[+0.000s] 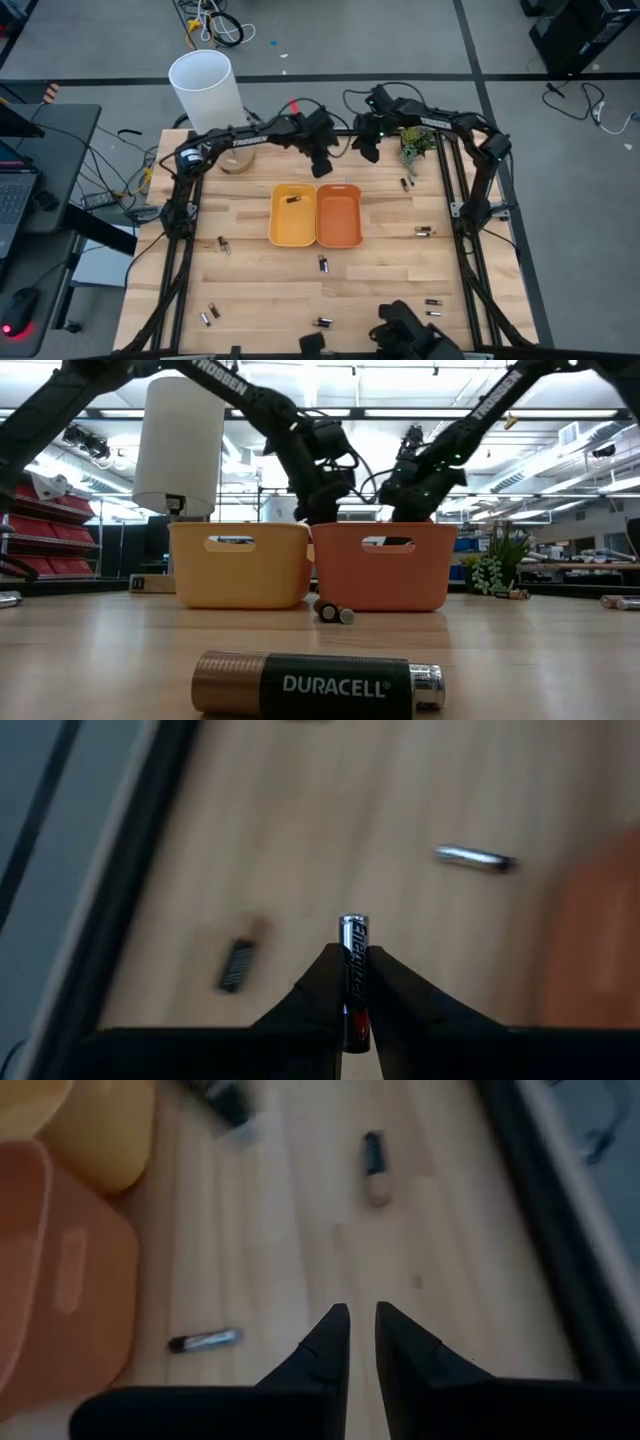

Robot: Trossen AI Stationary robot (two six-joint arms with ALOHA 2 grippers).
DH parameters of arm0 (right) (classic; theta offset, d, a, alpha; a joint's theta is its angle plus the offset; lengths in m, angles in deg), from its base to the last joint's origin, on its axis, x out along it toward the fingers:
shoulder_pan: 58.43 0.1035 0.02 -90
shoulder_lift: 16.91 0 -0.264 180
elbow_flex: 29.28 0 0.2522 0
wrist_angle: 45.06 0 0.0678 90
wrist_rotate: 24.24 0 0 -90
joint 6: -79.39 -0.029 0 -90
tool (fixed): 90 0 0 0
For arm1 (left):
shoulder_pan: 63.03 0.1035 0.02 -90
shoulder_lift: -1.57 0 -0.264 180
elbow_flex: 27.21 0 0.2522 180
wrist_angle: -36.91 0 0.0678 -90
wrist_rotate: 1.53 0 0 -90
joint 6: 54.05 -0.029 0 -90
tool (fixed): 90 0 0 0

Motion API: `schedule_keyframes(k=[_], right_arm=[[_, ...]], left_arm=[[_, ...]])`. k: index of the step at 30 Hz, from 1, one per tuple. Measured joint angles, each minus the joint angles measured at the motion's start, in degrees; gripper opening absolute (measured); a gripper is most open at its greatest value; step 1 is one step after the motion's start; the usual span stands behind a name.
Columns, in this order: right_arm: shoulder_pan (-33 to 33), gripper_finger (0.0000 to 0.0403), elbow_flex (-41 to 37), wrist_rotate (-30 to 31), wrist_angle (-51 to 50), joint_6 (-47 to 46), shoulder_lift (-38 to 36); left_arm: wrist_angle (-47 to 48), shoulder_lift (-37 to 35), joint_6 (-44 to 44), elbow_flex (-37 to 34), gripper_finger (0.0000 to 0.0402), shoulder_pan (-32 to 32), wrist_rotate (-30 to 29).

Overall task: Sort batteries
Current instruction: Put the top center silver battery into the orange bin

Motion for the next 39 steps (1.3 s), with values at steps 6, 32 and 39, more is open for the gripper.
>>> schedule_keyframes(k=[6,32,39], right_arm=[[-1.99,0.0041,-5.74,0.08,12.87,-6.98,-1.81],[5.53,0.0052,-1.28,15.63,22.99,-7.87,2.05],[7.93,0.0091,7.76,15.57,15.66,-3.54,8.78]], left_arm=[[1.09,0.00,-0.50,0.66,0.0041,-3.74,0.33],[7.88,-0.09,-3.25,3.46,0.0043,-13.64,8.41],[6.66,-0.09,-1.55,0.66,0.0064,-13.57,9.15]])
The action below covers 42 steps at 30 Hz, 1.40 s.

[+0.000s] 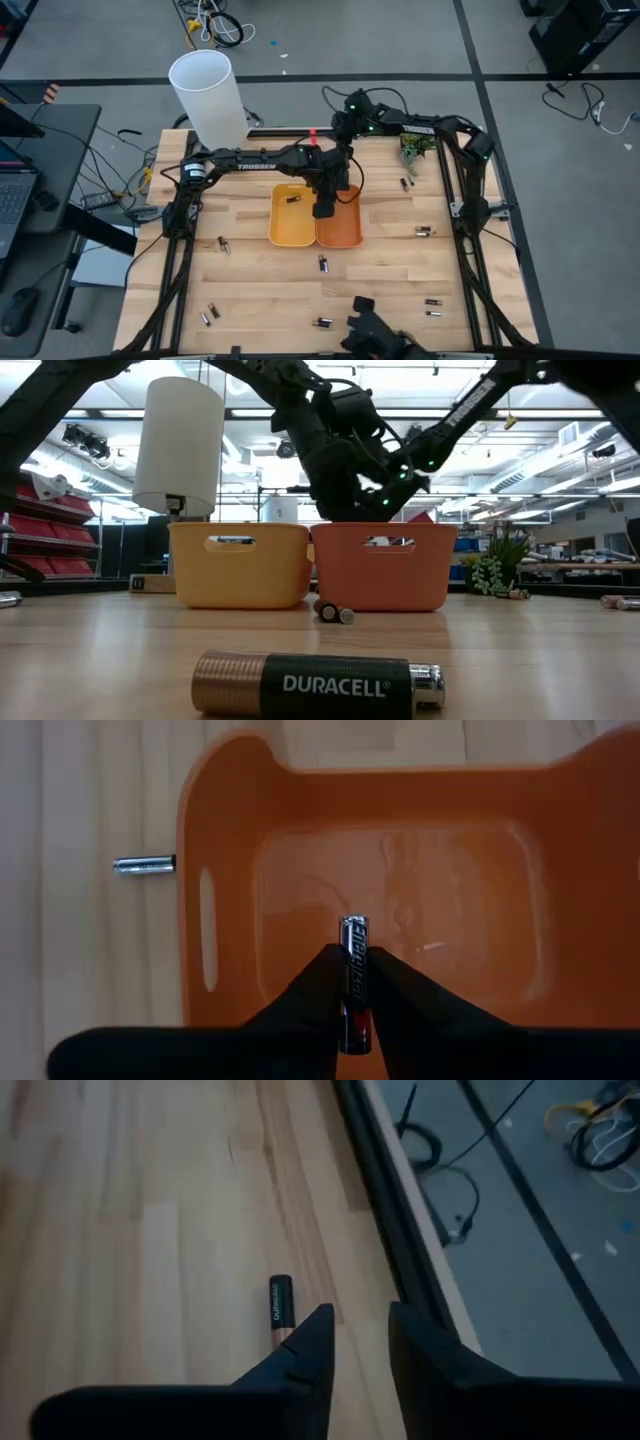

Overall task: Sort batteries
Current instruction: Put the top center silver battery into the orange bin, then put the top center black battery into the yellow bin

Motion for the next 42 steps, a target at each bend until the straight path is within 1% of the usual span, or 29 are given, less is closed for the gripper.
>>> schedule_keyframes(k=[5,8,13,15,18,27,36,42], right_arm=[[-0.16,0.0125,7.17,-1.64,-6.57,2.03,6.57],[-0.12,0.0139,11.08,-2.54,-10.21,3.10,9.45],[0.10,0.0144,15.60,-2.98,-15.04,3.53,13.60],[0.12,0.0144,16.56,-3.00,-15.80,4.03,14.55],[0.12,0.0144,16.83,-2.98,-16.38,4.50,15.49],[0.48,0.0144,16.81,-3.40,-17.24,5.77,14.83],[1.77,0.0144,16.81,-3.45,-17.96,6.03,14.85],[2.60,0.0144,16.81,-3.46,-20.44,6.54,14.85]], left_arm=[[2.84,0.00,0.29,-0.10,0.0084,-0.55,0.08],[2.67,0.00,0.20,-0.10,0.0092,-0.50,0.09],[2.57,0.00,-0.26,-0.10,0.0101,-0.34,-0.15],[3.48,0.02,-0.13,0.40,0.0103,0.07,-1.94],[3.31,0.00,-1.17,1.10,0.0103,1.48,-4.53],[2.19,-0.24,-1.77,1.06,0.0095,5.21,-4.54],[2.35,-3.92,-2.20,0.93,0.0095,7.66,-4.56],[2.82,-5.25,-1.78,0.93,0.0095,9.16,-5.13]])
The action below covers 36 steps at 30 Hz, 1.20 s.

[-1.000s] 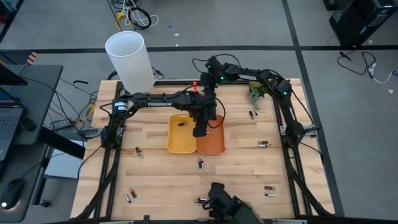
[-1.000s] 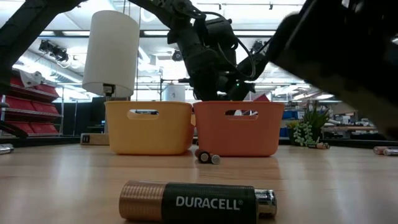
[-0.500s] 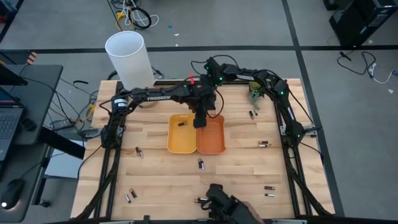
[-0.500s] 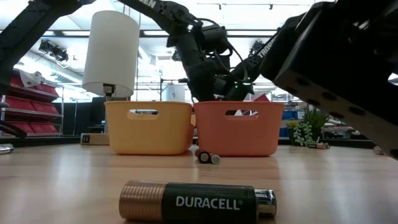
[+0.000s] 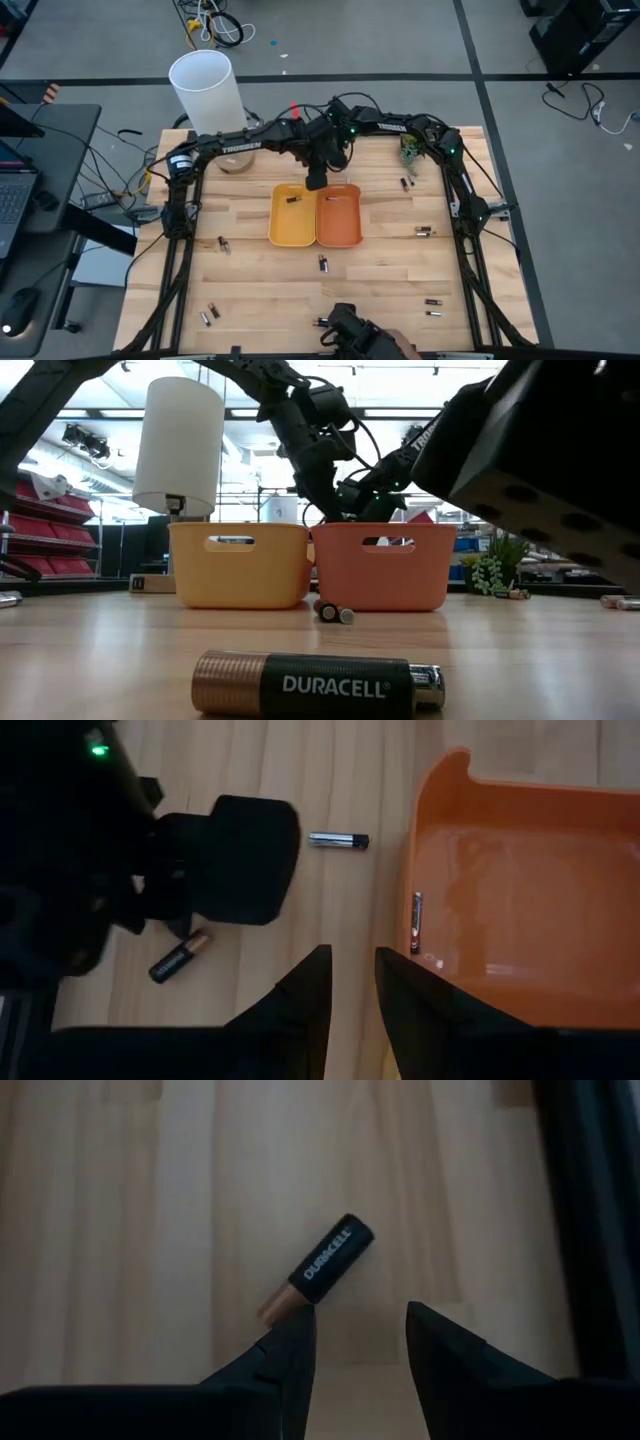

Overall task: Sort batteries
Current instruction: Put the top center black battery into the yellow bin

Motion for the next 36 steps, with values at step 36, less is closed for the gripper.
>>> schedule_keyframes(k=[36], right_arm=[[3.52,0.0174,0.52,-2.09,2.52,-11.32,-0.13]], left_arm=[[-28.85,-29.76,21.92,-44.13,0.0095,-1.63,-13.36]])
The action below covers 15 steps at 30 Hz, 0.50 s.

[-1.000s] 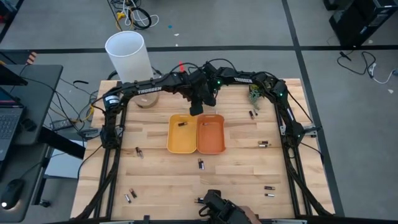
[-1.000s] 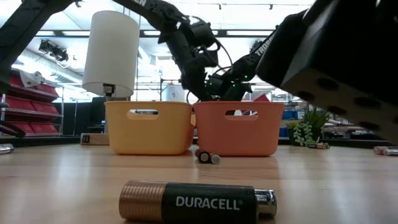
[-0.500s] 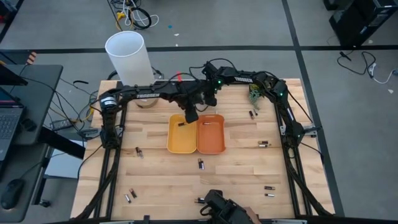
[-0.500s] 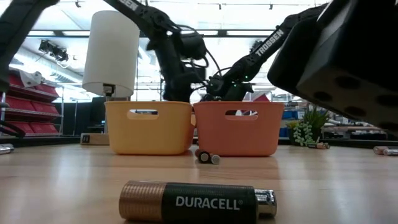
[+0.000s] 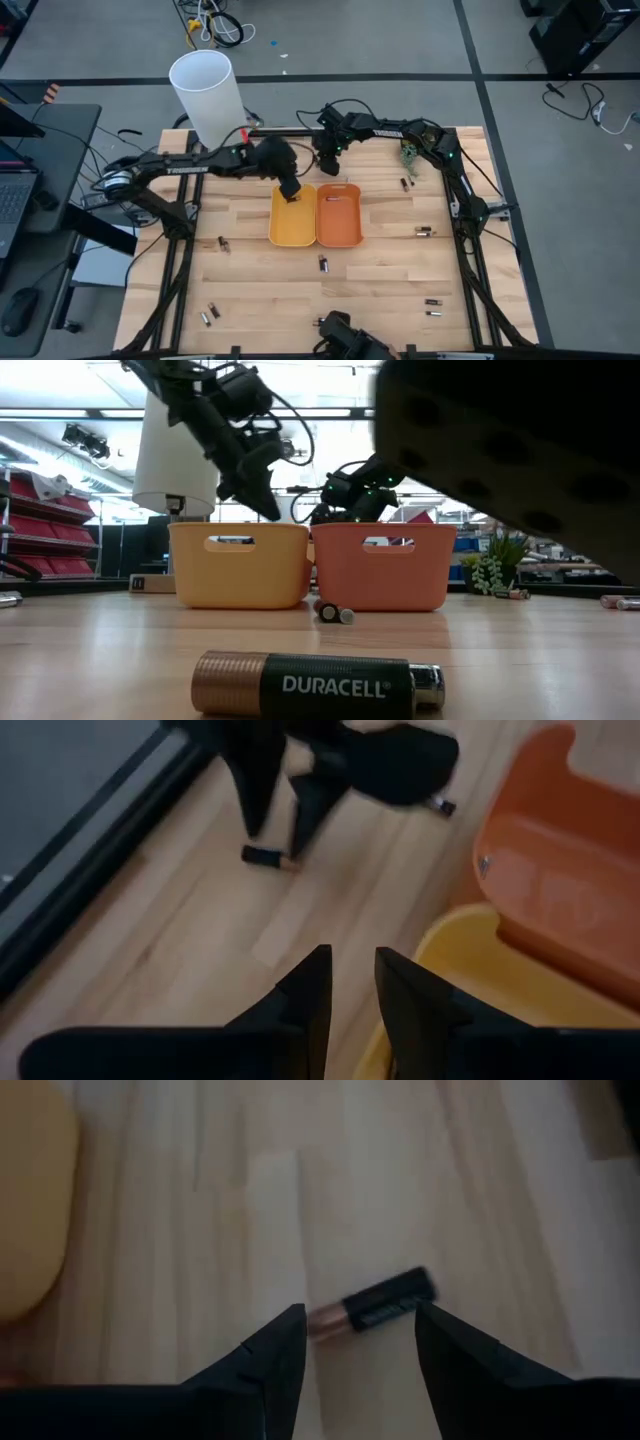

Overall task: Sort batteries
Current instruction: Put the top center black battery into the yellow bin

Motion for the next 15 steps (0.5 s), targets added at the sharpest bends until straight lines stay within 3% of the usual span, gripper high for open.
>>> schedule_keyframes(k=[6,10,15], right_arm=[[0.99,0.0170,0.35,6.88,2.07,-5.08,-0.17],[1.18,0.0170,0.35,6.61,1.58,-5.84,-0.16],[1.75,0.0169,0.35,2.08,-0.02,-7.26,-0.15]], left_arm=[[-2.46,0.08,3.40,-4.81,0.0095,-0.82,-0.47],[-2.70,0.15,3.96,-5.53,0.0095,-0.91,-1.39],[-5.17,0.17,2.99,-5.50,0.0095,-0.88,-1.89]])
